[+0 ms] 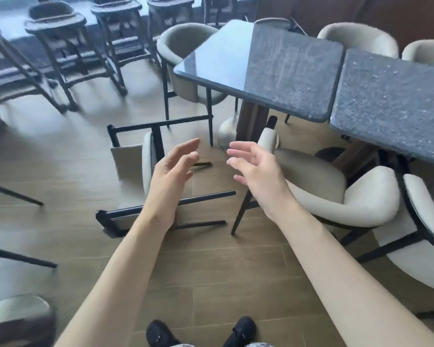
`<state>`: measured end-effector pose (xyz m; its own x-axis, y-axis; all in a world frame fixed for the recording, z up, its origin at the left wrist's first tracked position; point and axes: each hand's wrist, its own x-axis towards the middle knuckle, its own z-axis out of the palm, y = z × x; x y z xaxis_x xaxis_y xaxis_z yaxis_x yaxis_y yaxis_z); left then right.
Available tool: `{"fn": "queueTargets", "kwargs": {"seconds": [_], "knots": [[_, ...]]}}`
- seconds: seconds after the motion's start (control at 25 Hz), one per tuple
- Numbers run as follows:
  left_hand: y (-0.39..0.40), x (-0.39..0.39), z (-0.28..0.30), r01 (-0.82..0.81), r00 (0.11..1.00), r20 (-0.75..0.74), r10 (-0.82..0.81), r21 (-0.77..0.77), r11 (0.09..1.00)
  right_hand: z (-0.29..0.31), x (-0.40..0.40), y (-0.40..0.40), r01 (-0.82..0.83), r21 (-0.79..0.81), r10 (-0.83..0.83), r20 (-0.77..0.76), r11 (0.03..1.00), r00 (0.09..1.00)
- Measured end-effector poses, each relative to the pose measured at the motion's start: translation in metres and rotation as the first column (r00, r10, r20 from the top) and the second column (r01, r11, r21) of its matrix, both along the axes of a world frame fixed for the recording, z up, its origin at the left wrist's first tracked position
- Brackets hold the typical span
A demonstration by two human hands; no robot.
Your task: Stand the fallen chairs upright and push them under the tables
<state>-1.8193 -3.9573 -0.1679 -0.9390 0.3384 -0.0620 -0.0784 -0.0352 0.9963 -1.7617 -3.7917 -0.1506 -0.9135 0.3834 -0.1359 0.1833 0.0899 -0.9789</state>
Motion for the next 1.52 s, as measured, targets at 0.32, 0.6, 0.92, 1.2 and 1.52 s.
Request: {"fn": "queueTargets", "kwargs": {"seconds": [0.32,0.6,0.92,1.2,1.52], "knots": [[-0.144,-0.03,0.036,-0.006,0.998,-0.069,0.005,-0.01,1.0,0.031,-0.025,-0.141,-0.09,-0.131,0.081,-0.068,0.987,0.994],[-0.276,-0.07,0.052,-0.139,0.987,-0.08,0.137,-0.025,0.99,0.032,-0.075,-0.246,-0.124,-0.202,0.112,-0.07,0.972,0.991],[-0.381,-0.112,0.041,-0.292,0.956,0.009,0.292,-0.049,0.955,0.018,-0.149,-0.337,-0.197,-0.286,0.202,-0.01,0.938,0.979],[-0.421,-0.199,0.029,-0.281,0.958,0.037,0.284,-0.074,0.957,-0.006,-0.251,-0.385,-0.227,-0.329,0.242,0.004,0.917,0.97],[-0.424,-0.368,0.036,-0.139,0.984,0.088,0.152,-0.146,0.98,-0.014,-0.402,-0.399,-0.089,-0.441,0.11,0.021,0.893,0.994]]}}
